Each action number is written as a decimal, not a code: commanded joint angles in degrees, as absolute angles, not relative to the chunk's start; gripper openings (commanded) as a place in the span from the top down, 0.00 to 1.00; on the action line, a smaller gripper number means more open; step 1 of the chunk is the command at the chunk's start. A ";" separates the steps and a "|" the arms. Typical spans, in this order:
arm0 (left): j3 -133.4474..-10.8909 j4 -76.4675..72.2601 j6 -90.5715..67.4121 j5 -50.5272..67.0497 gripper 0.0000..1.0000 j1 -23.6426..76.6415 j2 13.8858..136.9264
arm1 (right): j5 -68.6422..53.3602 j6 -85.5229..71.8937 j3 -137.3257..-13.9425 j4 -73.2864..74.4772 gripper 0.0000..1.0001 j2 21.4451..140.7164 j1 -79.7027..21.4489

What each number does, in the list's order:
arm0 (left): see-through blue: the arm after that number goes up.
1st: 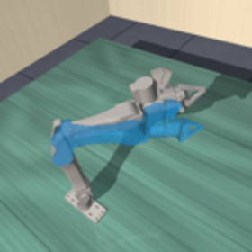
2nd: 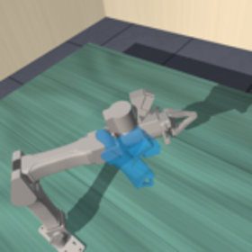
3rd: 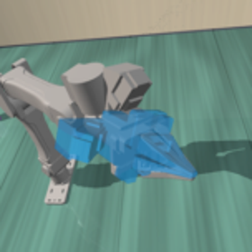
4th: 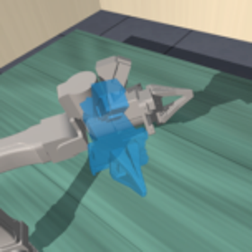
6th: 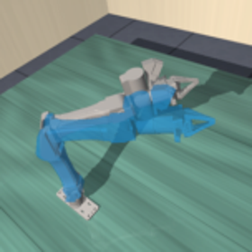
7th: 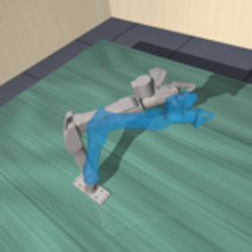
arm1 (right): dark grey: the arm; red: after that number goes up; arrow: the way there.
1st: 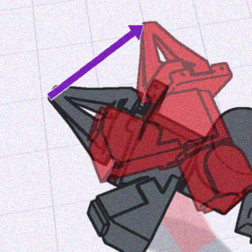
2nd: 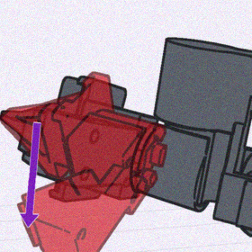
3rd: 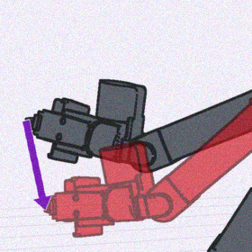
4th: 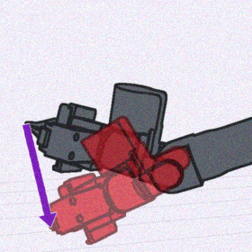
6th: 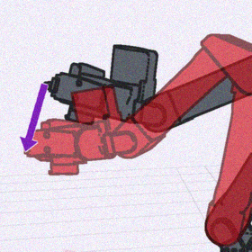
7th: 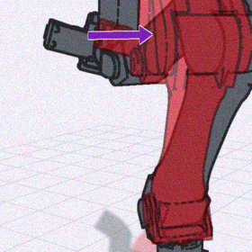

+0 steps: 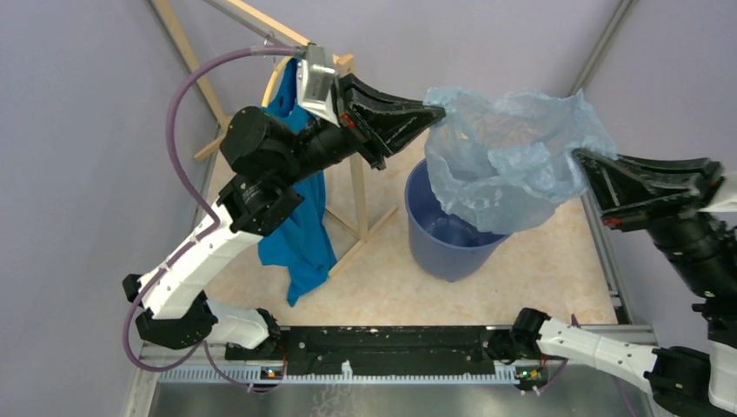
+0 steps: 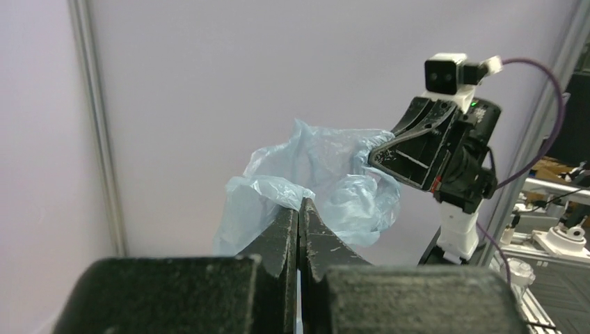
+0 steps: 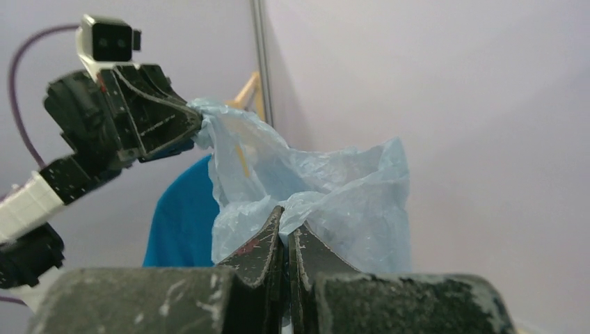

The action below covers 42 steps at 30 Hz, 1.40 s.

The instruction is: Put the trash bags into the trash bin

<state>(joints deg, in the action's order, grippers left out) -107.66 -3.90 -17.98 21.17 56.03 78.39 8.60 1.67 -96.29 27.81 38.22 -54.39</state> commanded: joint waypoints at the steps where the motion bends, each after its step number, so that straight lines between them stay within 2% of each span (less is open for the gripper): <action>1: -100.17 -5.39 -16.09 15.70 1.00 56.07 74.96 | 14.07 1.45 -89.18 28.74 1.00 37.40 -55.02; 8: -87.85 -3.20 -16.55 4.81 1.00 56.07 68.43 | 19.63 -2.88 -80.54 32.50 1.00 35.42 -55.03; 14: -83.19 1.66 -15.93 -4.37 1.00 56.07 64.43 | 25.85 -3.51 -79.49 36.15 1.00 36.62 -55.02; 23: -83.74 5.10 -16.35 -5.57 1.00 56.07 59.28 | 23.39 -6.09 -86.11 39.01 1.00 36.46 -55.02; 28: -84.34 5.07 -14.42 -7.97 1.00 56.07 57.64 | 21.12 -6.33 -85.86 36.43 1.00 35.58 -55.03; 37: -83.02 5.84 -13.88 -9.25 1.00 56.07 58.48 | 25.86 -6.34 -81.85 38.97 1.00 36.03 -55.02; 42: -81.60 6.97 -17.25 -4.86 1.00 56.07 62.17 | 35.58 -7.04 -80.59 44.23 1.00 35.45 -55.02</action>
